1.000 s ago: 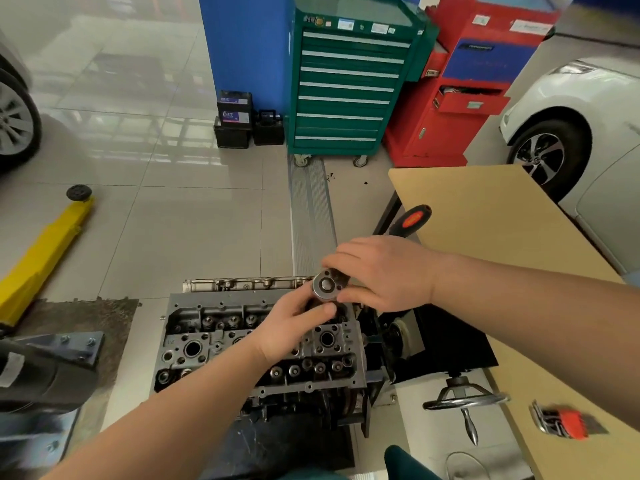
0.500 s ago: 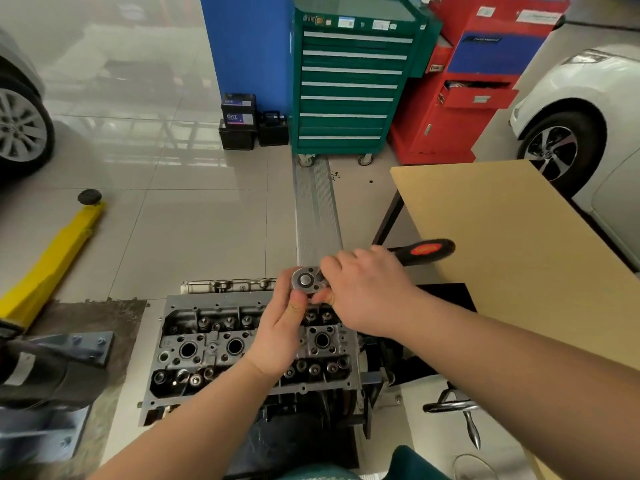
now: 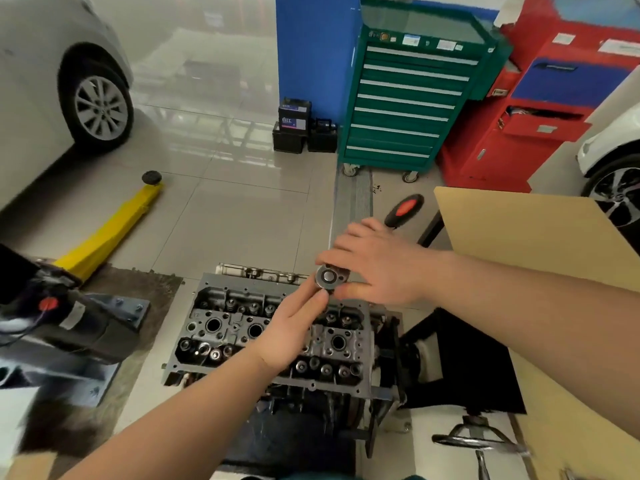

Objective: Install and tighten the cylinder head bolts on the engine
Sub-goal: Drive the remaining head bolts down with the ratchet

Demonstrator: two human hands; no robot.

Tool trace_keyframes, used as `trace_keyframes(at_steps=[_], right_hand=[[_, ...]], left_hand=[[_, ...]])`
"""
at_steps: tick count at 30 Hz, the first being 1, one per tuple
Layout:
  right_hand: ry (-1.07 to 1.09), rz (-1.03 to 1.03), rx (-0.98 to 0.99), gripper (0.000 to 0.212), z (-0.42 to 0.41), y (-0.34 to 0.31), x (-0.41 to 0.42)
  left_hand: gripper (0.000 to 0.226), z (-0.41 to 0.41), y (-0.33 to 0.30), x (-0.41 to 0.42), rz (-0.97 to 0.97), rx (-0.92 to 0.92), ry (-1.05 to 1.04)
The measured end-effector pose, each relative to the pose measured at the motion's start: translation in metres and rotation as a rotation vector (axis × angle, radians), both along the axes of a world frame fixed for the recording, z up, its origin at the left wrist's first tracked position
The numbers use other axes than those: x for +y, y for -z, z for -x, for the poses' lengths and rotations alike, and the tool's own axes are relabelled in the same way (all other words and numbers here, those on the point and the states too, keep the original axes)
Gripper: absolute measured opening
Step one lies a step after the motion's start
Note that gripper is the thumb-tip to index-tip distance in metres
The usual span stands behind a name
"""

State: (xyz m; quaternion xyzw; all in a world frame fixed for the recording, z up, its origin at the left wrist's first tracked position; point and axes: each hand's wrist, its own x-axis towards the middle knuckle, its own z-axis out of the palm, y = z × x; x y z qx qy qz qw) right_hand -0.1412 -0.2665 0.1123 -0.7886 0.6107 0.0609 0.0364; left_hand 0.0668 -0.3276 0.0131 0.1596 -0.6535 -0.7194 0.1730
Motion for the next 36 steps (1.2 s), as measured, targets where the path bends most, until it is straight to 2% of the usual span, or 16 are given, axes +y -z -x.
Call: trace_keyframes(at_steps=[3,6,10,15,21,22,24,25,28,30,33,36], right_hand=[[-0.239,-0.014,0.04,0.059,0.01,-0.005,-0.018],[-0.338,-0.016,0.085,0.061,0.012,-0.008,-0.023],[-0.191,0.1,0.166,0.053,0.006,0.003,-0.005],[-0.136,0.197,0.193,0.063,-0.005,0.011,0.007],[-0.056,0.227,0.079,0.058,-0.007,0.014,0.01],[-0.04,0.215,0.053,0.057,-0.006,0.013,0.009],[-0.015,0.164,-0.008,0.058,-0.003,0.011,0.005],[-0.007,0.128,-0.038,0.061,0.0,0.009,0.003],[0.0,0.055,-0.107,0.067,0.004,0.004,-0.003],[0.006,0.041,-0.145,0.066,0.005,0.0,-0.006],[0.026,0.077,-0.184,0.063,0.005,-0.012,-0.011],[0.105,0.11,-0.258,0.061,0.005,-0.026,-0.016]], left_hand=[[0.051,-0.002,0.012,0.004,0.11,-0.072,-0.053],[0.036,0.006,0.017,0.012,0.269,-0.15,-0.197],[0.03,0.018,0.02,0.017,0.413,-0.197,-0.342],[0.011,0.018,0.017,0.027,0.371,-0.13,-0.396],[0.006,0.015,0.027,0.027,0.308,-0.236,-0.397],[0.01,0.015,0.031,0.026,0.309,-0.276,-0.385],[0.035,0.016,0.038,0.025,0.338,-0.37,-0.354],[0.038,0.018,0.043,0.024,0.359,-0.419,-0.336],[0.022,0.022,0.049,0.021,0.421,-0.506,-0.329],[0.013,0.023,0.049,0.02,0.452,-0.498,-0.331],[0.013,0.021,0.037,0.012,0.501,-0.452,-0.316],[0.016,0.013,0.017,-0.015,0.59,-0.421,-0.216]])
